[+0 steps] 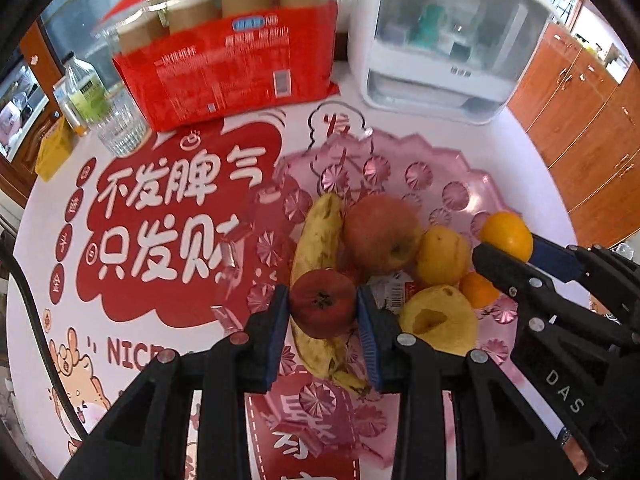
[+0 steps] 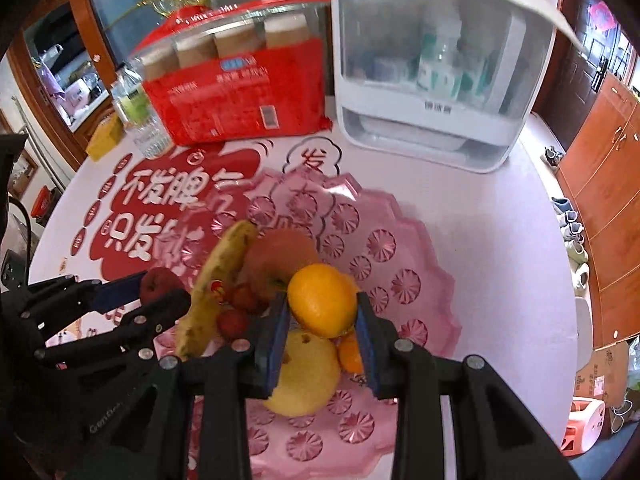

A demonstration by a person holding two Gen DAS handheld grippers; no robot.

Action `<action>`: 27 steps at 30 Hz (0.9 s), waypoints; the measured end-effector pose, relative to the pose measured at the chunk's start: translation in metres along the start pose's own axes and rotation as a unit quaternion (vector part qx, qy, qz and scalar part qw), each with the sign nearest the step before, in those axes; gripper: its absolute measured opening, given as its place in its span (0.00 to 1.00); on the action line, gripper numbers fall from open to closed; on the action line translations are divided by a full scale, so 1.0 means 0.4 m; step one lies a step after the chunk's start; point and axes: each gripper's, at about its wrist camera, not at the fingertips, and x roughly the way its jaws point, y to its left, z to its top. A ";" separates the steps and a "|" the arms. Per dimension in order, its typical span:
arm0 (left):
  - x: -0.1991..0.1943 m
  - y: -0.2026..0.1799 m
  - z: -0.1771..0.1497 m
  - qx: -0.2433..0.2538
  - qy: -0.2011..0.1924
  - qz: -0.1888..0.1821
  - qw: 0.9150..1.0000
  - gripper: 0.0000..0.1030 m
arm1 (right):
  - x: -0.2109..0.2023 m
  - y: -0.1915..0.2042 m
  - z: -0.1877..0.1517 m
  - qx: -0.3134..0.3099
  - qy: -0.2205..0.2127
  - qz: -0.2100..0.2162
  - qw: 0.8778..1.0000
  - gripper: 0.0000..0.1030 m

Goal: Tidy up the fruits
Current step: 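Lift and carry the red fruit and small orange over the pink bowl, then release the red fruit with the left tool while the right tool drops the orange in the bowl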

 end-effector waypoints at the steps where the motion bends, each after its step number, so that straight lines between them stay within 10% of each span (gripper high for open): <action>1: 0.015 -0.001 -0.001 0.000 0.004 -0.001 1.000 0.31 | 0.008 -0.001 0.001 0.000 0.001 -0.001 1.000 0.32; 12: 0.080 -0.009 0.003 -0.002 0.025 -0.003 1.000 0.33 | 0.050 0.003 0.000 -0.019 0.006 -0.014 1.000 0.32; 20: 0.090 0.019 -0.008 -0.027 0.030 0.002 0.999 0.82 | 0.052 -0.013 -0.004 -0.011 0.001 -0.026 1.000 0.33; 27: 0.079 0.031 -0.025 -0.036 0.036 -0.022 0.998 0.85 | 0.043 -0.028 -0.019 -0.001 0.000 -0.024 1.000 0.43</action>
